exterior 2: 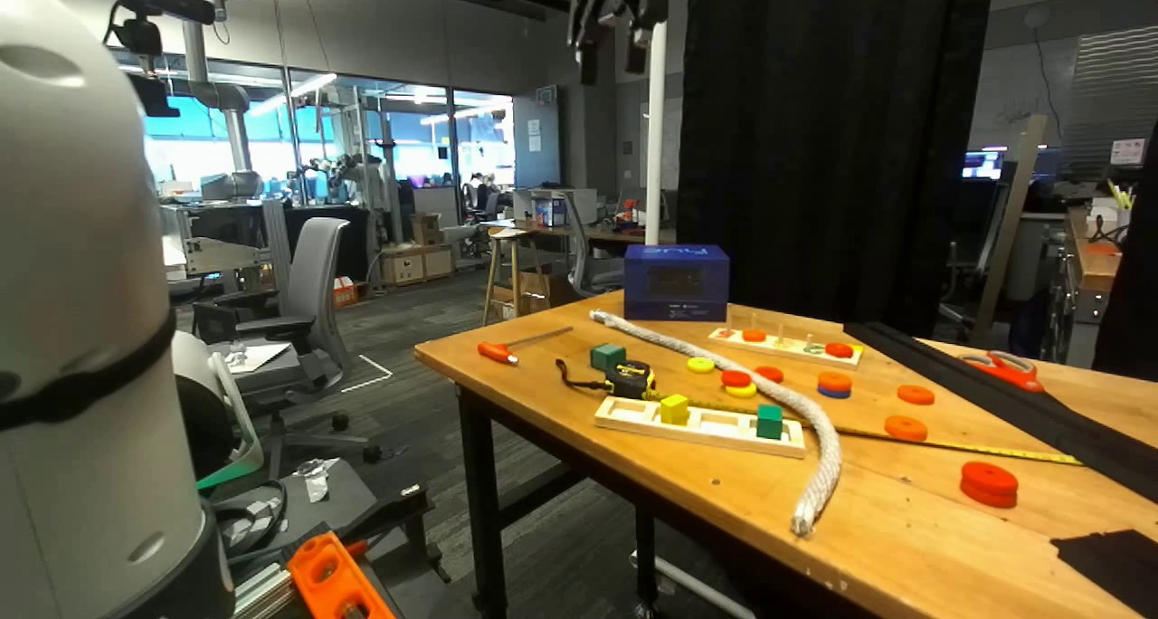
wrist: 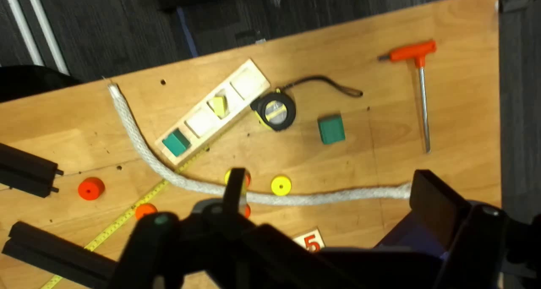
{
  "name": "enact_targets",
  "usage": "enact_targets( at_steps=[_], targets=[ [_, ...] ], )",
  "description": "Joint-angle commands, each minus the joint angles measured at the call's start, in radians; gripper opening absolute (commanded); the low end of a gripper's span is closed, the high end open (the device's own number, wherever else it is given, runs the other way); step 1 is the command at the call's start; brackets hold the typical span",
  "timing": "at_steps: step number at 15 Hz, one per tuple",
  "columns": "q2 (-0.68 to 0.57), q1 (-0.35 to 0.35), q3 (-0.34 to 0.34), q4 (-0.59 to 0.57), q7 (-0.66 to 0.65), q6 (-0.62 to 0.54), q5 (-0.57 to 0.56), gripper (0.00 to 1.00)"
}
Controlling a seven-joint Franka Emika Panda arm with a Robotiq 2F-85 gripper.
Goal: Remove the orange ring from the left side of the wooden stand
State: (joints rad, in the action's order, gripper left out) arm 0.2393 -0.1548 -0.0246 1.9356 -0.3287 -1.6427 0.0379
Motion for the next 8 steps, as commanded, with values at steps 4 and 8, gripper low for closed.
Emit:
enact_targets(
  at_steps=[4, 8],
  targets=[
    [0.282, 0.064, 0.030, 0.103, 0.323, 0.284, 0.027, 1.00],
    [0.428, 0.101, 0.045, 0.220, 0.378, 0.187, 0.002, 1.00]
  ],
)
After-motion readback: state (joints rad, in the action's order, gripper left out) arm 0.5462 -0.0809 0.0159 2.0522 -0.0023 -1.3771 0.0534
